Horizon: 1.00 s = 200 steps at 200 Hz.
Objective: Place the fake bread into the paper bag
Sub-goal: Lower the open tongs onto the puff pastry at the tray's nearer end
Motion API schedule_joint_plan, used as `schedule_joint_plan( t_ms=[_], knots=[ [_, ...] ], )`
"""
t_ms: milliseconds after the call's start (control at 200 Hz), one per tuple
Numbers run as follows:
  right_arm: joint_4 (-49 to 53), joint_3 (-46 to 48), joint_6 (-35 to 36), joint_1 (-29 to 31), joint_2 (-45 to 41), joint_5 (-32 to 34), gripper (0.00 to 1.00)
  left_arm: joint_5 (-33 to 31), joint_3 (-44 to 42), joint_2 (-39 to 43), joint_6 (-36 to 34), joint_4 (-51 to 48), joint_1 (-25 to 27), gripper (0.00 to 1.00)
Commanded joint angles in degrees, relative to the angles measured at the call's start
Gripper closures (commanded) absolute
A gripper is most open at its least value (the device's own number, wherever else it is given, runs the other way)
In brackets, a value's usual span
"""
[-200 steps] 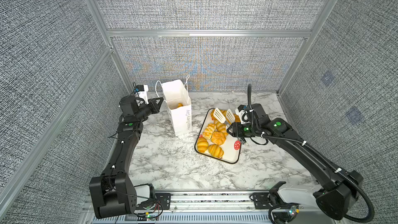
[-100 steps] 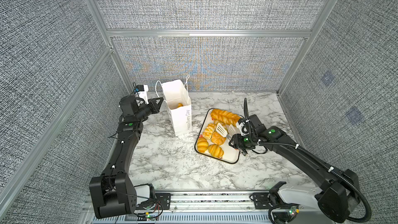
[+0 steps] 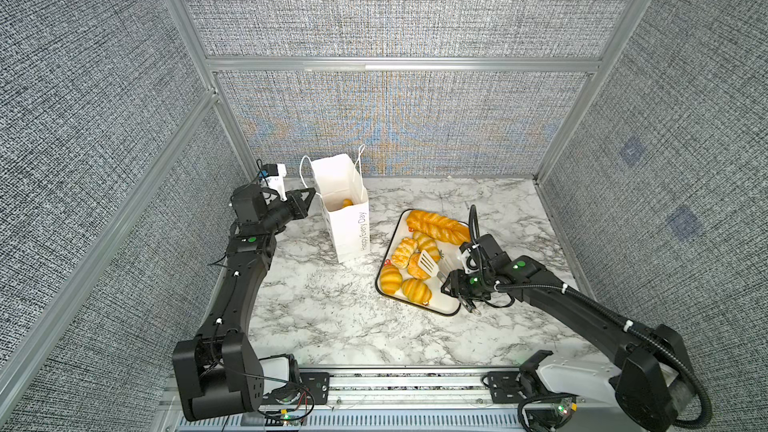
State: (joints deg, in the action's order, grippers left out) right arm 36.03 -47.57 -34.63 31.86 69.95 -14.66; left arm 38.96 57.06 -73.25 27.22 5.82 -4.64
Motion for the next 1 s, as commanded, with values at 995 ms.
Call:
schedule_joint_plan(
  t_ms=[995],
  knots=[
    [-3.69, -1.15, 0.51, -1.01, 3.49, -1.37, 0.68, 0.57, -0.37, -0.45, 0.15, 1.51, -0.03, 1.00]
  ],
)
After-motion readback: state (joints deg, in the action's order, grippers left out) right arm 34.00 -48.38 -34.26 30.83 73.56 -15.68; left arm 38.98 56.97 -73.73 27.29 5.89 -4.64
